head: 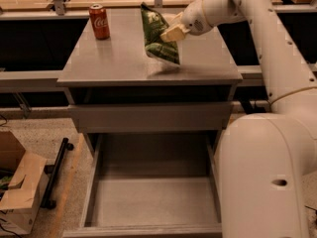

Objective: Pick green jalapeno chip bag from middle drawer and place on counter

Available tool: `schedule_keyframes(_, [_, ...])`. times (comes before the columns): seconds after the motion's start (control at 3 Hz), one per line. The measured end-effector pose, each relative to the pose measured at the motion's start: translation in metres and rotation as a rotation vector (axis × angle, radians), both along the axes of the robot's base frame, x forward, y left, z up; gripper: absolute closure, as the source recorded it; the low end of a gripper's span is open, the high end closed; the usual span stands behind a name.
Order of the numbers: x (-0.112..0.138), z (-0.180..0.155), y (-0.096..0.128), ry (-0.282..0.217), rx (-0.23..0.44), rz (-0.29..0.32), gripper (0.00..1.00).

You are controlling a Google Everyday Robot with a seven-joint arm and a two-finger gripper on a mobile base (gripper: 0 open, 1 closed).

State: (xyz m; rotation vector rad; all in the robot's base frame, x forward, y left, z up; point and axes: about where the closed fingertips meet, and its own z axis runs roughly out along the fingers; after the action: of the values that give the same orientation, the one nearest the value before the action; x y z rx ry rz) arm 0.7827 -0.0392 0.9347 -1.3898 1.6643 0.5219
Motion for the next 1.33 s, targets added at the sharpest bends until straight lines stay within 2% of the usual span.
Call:
schedule_keyframes(0.33, [0.023, -0.023, 0.012, 0.004, -0.032, -0.003, 0.86])
schedule_keyframes(0.67, [0.036, -0.038, 0.015, 0.007, -0.047, -0.011, 0.67])
schedule_keyframes(1.33, [0.041, -0.043, 0.021, -0.003, -0.044, 0.004, 0.21])
